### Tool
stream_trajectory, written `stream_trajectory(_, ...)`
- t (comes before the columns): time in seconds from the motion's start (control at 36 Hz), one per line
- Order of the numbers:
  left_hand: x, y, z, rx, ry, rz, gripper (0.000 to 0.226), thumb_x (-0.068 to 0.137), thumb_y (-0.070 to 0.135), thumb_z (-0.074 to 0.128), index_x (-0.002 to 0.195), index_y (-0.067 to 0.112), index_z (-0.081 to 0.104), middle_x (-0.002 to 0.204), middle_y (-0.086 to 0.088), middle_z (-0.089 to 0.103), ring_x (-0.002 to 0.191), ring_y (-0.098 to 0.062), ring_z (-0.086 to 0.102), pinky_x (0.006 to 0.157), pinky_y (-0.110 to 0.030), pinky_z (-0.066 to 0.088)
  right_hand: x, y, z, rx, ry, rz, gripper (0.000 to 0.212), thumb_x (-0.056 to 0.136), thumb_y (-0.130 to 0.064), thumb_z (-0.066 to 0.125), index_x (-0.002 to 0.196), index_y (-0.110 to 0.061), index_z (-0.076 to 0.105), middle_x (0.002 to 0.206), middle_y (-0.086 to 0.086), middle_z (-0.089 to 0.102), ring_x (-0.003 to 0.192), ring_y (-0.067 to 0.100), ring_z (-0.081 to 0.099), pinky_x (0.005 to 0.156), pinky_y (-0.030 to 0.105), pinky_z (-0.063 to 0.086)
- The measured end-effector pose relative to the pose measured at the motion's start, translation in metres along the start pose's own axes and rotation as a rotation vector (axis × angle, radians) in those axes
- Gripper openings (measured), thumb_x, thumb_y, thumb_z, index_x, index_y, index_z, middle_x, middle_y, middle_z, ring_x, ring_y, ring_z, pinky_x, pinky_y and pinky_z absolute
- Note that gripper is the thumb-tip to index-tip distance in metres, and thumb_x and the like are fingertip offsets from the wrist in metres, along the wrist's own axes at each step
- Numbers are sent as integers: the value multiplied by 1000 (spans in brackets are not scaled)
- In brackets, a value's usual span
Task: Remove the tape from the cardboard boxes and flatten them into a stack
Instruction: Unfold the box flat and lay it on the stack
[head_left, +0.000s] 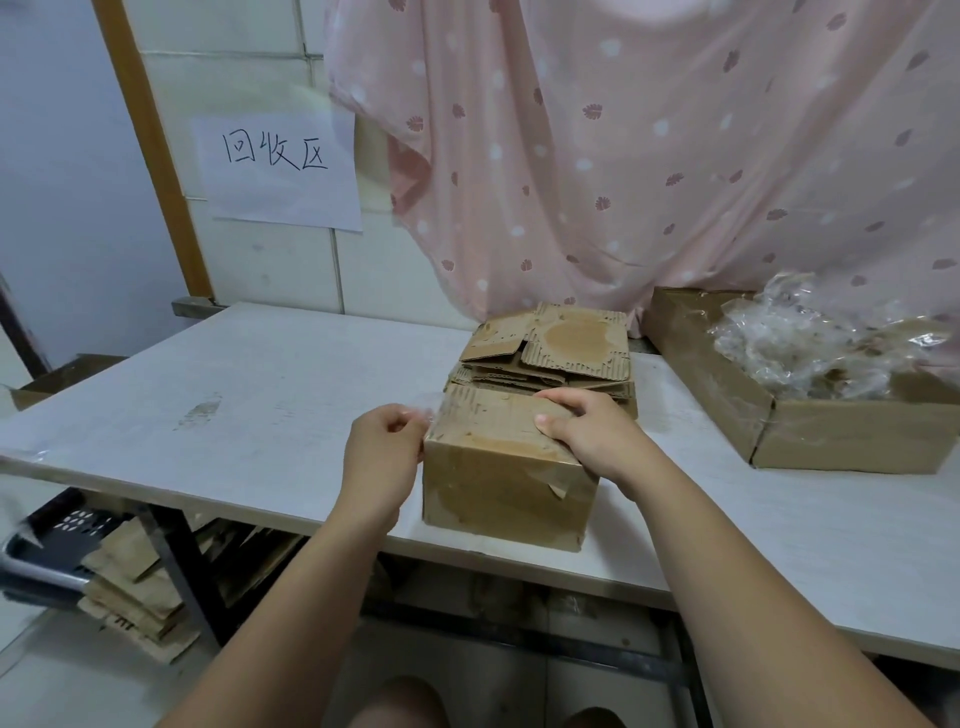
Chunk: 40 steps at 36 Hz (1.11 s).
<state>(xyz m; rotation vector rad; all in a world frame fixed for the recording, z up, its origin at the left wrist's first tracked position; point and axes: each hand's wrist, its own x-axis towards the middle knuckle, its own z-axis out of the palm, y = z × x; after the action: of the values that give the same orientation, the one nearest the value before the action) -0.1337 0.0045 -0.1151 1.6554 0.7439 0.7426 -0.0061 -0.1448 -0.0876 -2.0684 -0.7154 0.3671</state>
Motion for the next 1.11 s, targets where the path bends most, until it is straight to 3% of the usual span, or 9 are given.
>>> stream_trajectory(0.28,10,23,-9,323,49,89,27,97,18,47,75,10,60,73,-5,64,73,-21,63,81,-44,55,-1,-3,-1,-4,-17,39,35,90,-26,59,125,-32,58,115,-6,62,95,15,61,84,37,53)
stream_trajectory(0.47,13,32,-4,454,98,176,21,97,13,45,82,8,60,83,-6,63,77,-23,64,69,-33,51,-3,-3,-2,-13,10,62,37,91,-27,59,128,-30,56,91,-12,63,96,28,65,82,41,53)
stream_trajectory(0.61,9,30,-1,604,164,306,21,98,17,46,85,9,61,82,-5,61,75,-22,60,65,-28,40,-1,-5,1,-26,26,75,39,90,-26,60,129,-31,55,93,-15,60,93,19,63,85,40,54)
stream_trajectory(0.69,15,28,-4,534,133,317,21,97,16,47,83,11,62,79,-3,62,70,-16,60,59,-21,38,0,-5,2,-39,35,64,40,90,-27,60,130,-31,55,107,-11,61,88,12,58,83,33,52)
stream_trajectory(0.78,20,20,-11,351,60,262,21,94,17,51,79,15,64,74,3,65,54,-3,58,58,-17,40,1,-3,4,-41,33,47,41,90,-27,60,130,-31,54,100,-12,58,77,3,53,79,30,48)
stream_trajectory(0.89,19,5,-17,175,44,169,21,94,19,53,78,18,67,77,5,69,58,-11,49,67,-30,42,3,-5,8,-47,36,46,41,89,-27,60,130,-31,55,108,-9,62,88,11,59,85,33,48)
stream_trajectory(0.97,17,3,-17,76,26,129,21,95,18,50,84,16,67,78,4,68,58,-13,47,63,-29,41,3,-6,7,-52,31,43,40,90,-28,59,130,-32,56,97,-11,60,80,10,57,83,32,49)
stream_trajectory(1.06,9,0,-16,-14,-22,91,23,98,21,47,110,17,66,95,3,68,77,-14,57,70,-27,46,2,-7,7,-57,34,43,41,90,-29,59,131,-31,55,93,-13,59,89,16,60,83,31,48)
stream_trajectory(1.11,5,-8,-15,-10,-19,86,36,98,27,47,134,27,48,115,6,61,103,-15,57,91,-34,46,1,-8,8,-66,44,38,42,91,-29,59,132,-30,54,113,-9,62,92,15,57,84,32,45)
